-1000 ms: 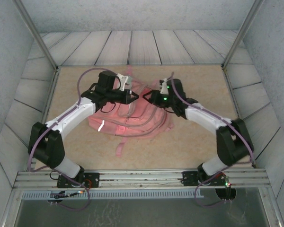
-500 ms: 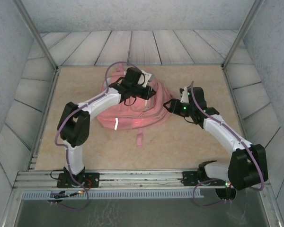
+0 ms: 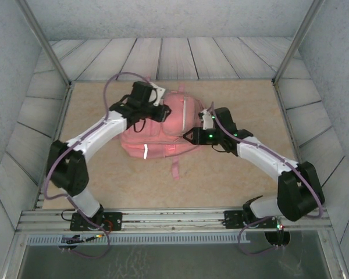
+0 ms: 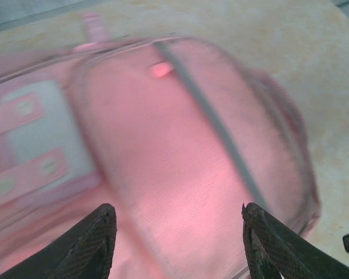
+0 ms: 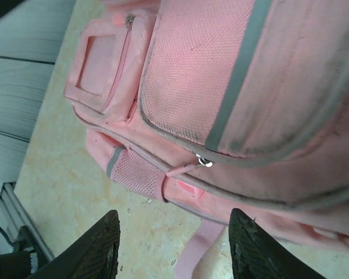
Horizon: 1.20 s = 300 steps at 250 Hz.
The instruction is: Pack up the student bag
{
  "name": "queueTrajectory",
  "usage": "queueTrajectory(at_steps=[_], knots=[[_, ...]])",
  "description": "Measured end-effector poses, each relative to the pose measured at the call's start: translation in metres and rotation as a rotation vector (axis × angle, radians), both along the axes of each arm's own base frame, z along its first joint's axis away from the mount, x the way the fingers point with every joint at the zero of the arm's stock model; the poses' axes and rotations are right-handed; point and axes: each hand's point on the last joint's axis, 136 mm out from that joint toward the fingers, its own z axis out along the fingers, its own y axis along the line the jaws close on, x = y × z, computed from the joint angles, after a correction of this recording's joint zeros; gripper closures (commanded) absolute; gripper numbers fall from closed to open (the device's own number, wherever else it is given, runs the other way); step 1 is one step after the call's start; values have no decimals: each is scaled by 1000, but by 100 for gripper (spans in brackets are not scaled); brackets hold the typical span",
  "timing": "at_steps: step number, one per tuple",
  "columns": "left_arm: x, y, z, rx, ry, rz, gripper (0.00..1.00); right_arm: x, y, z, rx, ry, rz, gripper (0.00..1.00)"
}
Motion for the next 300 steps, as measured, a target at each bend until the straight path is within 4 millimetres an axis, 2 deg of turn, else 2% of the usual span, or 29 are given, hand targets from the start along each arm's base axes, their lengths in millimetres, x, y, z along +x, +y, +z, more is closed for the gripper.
queueTrajectory(at_steps=[16, 46, 68, 90, 118, 164, 184, 211, 264, 300], knots=[[-7, 17, -7, 3, 21, 53, 39, 3, 9, -7, -39, 12, -10, 49], [-26, 34, -34, 12, 96, 124, 39, 5, 24, -18, -76, 40, -40, 48], [-39, 43, -53, 18, 147, 165, 39, 4, 27, -28, -90, 69, -74, 47], [-49, 52, -62, 11, 171, 199, 38, 7, 28, -35, -91, 88, -107, 48], [-56, 58, -55, -15, 156, 219, 37, 9, 31, -45, -94, 112, -136, 50], [-57, 59, -23, -79, 80, 223, 36, 14, 40, -61, -109, 136, -152, 57], [-57, 60, -16, -98, 58, 223, 35, 16, 44, -66, -127, 145, -160, 61], [-60, 64, -16, -102, 51, 228, 34, 16, 45, -72, -149, 149, -165, 70], [-65, 67, -28, -89, 72, 234, 35, 17, 37, -77, -206, 136, -197, 85], [-66, 61, -24, -122, 76, 211, 35, 18, 33, -79, -224, 129, -211, 90]])
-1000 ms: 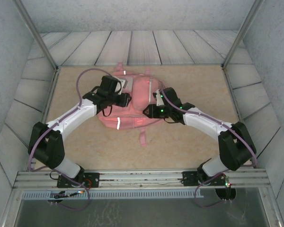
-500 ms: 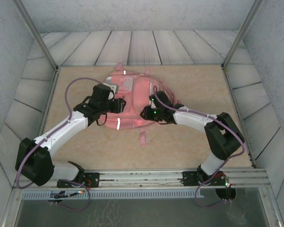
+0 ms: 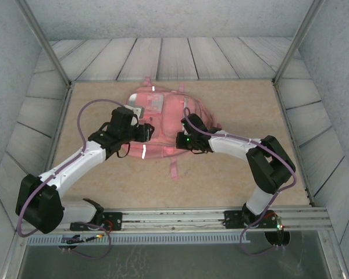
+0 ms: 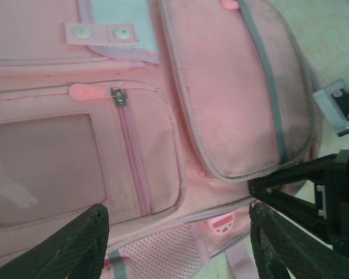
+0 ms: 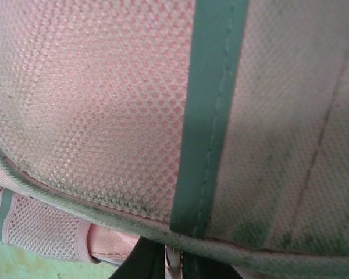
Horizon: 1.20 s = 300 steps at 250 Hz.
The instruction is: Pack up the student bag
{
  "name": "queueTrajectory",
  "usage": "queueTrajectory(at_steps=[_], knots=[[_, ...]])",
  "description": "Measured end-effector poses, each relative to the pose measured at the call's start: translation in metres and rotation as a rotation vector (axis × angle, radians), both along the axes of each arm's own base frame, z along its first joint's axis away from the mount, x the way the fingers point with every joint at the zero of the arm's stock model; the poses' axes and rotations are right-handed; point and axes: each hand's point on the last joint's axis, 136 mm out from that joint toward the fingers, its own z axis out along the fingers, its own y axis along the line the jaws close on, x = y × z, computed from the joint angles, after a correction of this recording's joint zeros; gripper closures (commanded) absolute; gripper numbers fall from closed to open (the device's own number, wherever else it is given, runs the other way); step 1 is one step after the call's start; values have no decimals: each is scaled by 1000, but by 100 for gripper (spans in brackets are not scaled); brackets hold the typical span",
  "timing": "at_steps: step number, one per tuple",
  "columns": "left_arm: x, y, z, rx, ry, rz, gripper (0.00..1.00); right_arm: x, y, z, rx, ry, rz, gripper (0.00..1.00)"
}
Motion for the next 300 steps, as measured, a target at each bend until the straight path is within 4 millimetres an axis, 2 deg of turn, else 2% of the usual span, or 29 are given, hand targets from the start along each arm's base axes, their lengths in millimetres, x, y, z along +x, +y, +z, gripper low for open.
queueTrajectory(at_steps=[49, 97, 121, 160, 184, 200, 256, 300], knots=[[-1, -8, 6, -47, 0, -27, 35, -1, -2, -1, 1, -15, 1, 100], [-3, -21, 4, -122, 37, -53, 40, -5, -2, 12, -13, -51, 60, 100], [-6, -30, -8, -197, 87, -56, 41, -9, 0, 24, -7, -81, 121, 100], [-18, -37, -50, -314, 233, -15, 41, -16, 9, 48, 26, -138, 221, 100], [-24, -38, -63, -374, 294, 23, 41, -22, 15, 53, 43, -151, 271, 100], [-22, -39, -59, -415, 304, 43, 42, -26, 17, 51, 46, -147, 297, 100], [-9, -53, -30, -574, 272, 37, 53, -32, 20, 46, 56, -143, 337, 100], [-9, -55, -41, -618, 323, 67, 57, -34, 18, 41, 51, -142, 343, 100]])
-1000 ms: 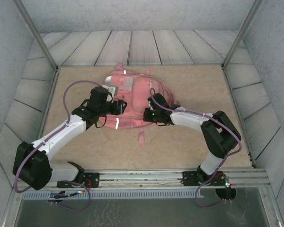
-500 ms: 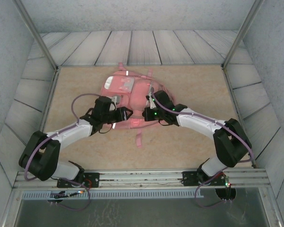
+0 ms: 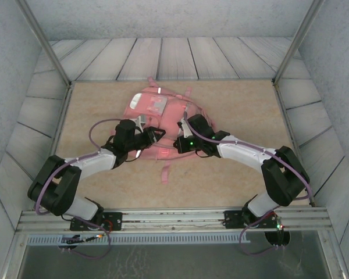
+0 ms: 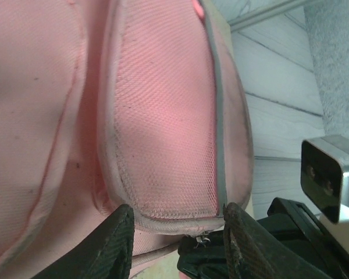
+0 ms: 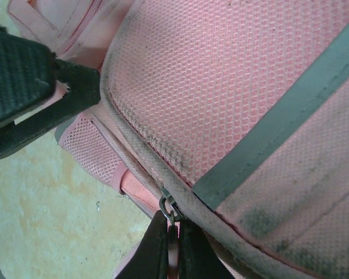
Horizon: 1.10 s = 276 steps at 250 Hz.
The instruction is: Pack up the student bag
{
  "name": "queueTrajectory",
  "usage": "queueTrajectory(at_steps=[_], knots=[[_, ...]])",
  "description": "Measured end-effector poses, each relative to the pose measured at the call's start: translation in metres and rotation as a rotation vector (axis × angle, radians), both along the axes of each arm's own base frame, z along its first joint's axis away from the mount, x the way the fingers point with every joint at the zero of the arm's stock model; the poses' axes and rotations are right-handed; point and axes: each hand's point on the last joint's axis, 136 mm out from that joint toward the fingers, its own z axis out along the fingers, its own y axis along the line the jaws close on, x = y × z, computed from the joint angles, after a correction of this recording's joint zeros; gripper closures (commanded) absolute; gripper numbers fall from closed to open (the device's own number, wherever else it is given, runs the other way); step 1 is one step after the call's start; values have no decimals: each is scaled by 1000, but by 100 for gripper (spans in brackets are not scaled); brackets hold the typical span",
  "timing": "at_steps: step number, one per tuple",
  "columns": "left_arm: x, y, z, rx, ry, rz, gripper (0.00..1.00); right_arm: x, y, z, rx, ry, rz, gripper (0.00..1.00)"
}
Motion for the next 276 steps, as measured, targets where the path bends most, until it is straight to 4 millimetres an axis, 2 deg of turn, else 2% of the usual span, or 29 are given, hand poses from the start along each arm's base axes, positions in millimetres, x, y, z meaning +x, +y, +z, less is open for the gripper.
queueTrajectory(at_steps=[30, 56, 97, 165, 224, 276], knots=[[-3, 4, -7, 6, 32, 22, 54, -1, 2, 0, 5, -8, 9, 100], [-6, 6, -2, 10, 30, 37, 50, -2, 4, 0, 11, -11, 20, 100], [-7, 5, 8, -17, 20, 41, 52, -3, 6, 1, 20, -18, 40, 100], [-16, -8, -4, -2, 56, 19, 55, -4, 8, 0, 26, -24, 56, 100], [-16, -13, -16, 18, 86, 27, 63, -4, 10, 2, 36, -31, 65, 100], [-8, -18, -15, 21, 86, 30, 79, -8, 9, 1, 32, -43, 79, 100]])
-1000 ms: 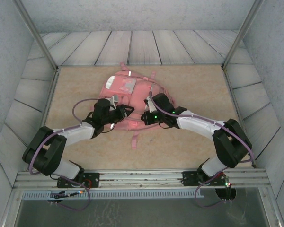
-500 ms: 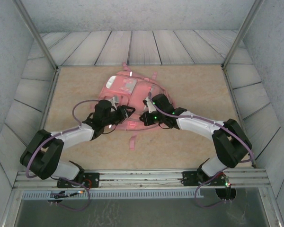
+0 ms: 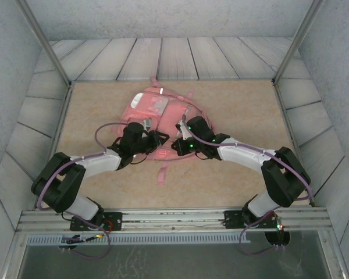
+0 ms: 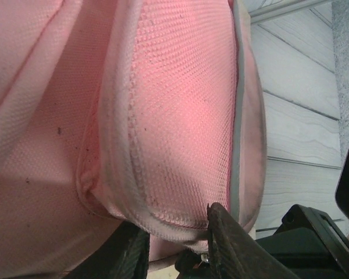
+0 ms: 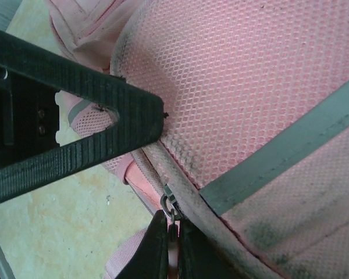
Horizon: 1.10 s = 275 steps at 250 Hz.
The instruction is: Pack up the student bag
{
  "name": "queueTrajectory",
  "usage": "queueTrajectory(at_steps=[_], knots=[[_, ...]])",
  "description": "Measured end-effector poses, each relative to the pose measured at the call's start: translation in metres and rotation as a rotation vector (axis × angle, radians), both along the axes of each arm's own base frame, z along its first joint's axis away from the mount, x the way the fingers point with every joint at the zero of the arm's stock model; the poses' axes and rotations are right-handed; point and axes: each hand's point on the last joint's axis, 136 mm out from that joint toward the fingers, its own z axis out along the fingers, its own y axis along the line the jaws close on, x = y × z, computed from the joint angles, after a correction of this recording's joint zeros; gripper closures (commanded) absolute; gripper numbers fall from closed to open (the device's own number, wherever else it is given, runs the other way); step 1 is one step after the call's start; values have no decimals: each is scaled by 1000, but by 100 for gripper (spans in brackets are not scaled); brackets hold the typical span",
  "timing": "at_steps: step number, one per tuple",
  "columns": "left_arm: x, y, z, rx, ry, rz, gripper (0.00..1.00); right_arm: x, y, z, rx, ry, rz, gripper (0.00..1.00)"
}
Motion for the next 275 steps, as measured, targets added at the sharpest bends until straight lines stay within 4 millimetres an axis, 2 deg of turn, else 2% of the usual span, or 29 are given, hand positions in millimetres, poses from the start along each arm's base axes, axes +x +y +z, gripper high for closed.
queueTrajectory(at_steps=[49, 76, 118, 148, 163, 226, 275], knots=[[-1, -1, 2, 1, 1, -14, 100, -2, -8, -2, -38, -10, -6, 100], [-3, 4, 6, 9, -1, -23, 100, -4, -17, 0, -82, -29, -14, 100], [-8, 24, 16, 54, -23, -37, 100, -5, -31, 5, -133, -29, -22, 100], [-11, 44, 17, 104, -32, -41, 100, 8, -61, 4, -162, -5, -97, 100], [-14, 50, 18, 117, -38, -58, 100, 14, -70, 5, -160, -2, -122, 100], [-19, 64, 14, 141, -74, -161, 100, 13, -72, 13, -147, 15, -105, 100], [-5, 63, 12, 173, -84, -228, 100, 9, -73, 20, -132, 14, -85, 100]])
